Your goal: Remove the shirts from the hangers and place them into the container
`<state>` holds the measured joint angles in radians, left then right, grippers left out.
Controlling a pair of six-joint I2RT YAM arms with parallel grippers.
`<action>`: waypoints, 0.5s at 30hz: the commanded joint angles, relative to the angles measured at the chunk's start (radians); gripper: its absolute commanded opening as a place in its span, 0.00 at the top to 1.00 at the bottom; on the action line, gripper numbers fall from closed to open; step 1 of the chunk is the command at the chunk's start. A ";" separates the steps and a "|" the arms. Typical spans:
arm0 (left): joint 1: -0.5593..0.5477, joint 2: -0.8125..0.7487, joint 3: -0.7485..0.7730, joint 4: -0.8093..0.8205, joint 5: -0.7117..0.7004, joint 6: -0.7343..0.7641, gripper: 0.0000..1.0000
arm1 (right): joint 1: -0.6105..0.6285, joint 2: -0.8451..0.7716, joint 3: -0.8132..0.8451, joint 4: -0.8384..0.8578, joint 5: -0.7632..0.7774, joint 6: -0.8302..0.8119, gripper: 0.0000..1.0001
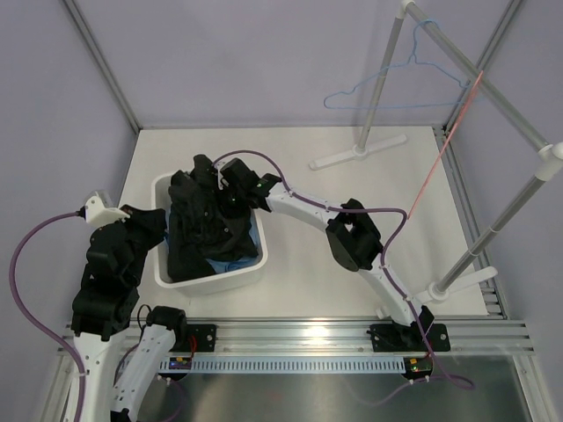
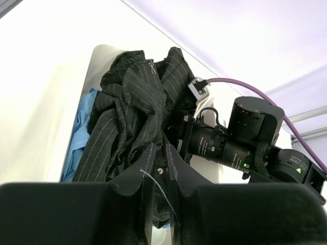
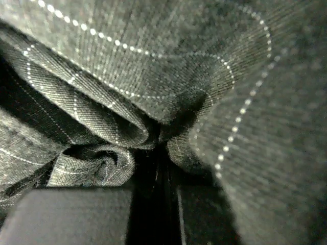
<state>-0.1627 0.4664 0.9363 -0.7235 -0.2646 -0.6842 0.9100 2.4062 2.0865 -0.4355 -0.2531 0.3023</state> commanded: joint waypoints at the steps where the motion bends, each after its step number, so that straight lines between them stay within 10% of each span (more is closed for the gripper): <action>1: 0.003 -0.006 0.009 0.053 0.030 0.011 0.82 | 0.052 -0.006 0.091 -0.204 -0.029 0.008 1.00; 10: 0.002 -0.006 0.045 0.029 -0.007 0.067 0.47 | 0.075 -0.079 0.197 -0.226 0.146 -0.104 0.95; 15: 0.002 -0.005 0.064 0.027 -0.022 0.084 0.29 | 0.084 -0.200 0.256 -0.328 0.195 -0.118 0.54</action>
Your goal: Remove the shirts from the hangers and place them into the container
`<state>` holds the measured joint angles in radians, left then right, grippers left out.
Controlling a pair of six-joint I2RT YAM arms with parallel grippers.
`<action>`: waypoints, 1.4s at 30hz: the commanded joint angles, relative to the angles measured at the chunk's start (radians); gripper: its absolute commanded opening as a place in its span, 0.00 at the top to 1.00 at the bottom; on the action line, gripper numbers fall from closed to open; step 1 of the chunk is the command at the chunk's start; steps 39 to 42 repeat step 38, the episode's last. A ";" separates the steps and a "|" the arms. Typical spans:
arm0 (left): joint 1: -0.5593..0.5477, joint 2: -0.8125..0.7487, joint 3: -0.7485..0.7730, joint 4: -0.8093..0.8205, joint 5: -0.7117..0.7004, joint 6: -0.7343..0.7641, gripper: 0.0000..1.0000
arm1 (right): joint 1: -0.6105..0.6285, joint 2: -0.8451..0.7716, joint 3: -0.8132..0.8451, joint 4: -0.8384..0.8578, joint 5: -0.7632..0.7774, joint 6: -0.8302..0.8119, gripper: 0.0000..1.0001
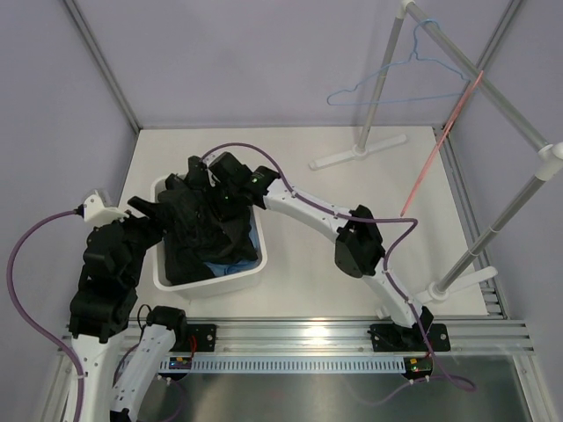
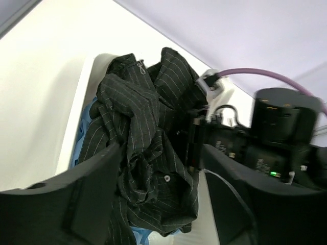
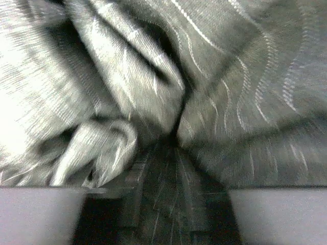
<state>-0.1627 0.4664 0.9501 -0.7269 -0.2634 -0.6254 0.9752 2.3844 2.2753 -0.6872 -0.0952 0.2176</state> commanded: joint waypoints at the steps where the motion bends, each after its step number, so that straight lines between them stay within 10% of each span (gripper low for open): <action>1: 0.003 -0.005 0.053 0.030 -0.016 0.026 0.24 | 0.025 -0.204 0.047 -0.084 0.060 -0.035 0.47; 5: 0.003 -0.003 0.052 0.041 0.029 0.020 0.01 | 0.078 -0.416 -0.127 -0.046 0.156 -0.043 0.01; 31: 0.003 -0.107 -0.043 0.017 0.219 0.030 0.01 | 0.471 -1.645 -1.134 -0.294 1.029 0.569 0.00; 42: 0.003 -0.152 -0.054 0.012 0.184 0.046 0.01 | 0.473 -1.722 -1.180 -0.380 1.074 0.649 0.00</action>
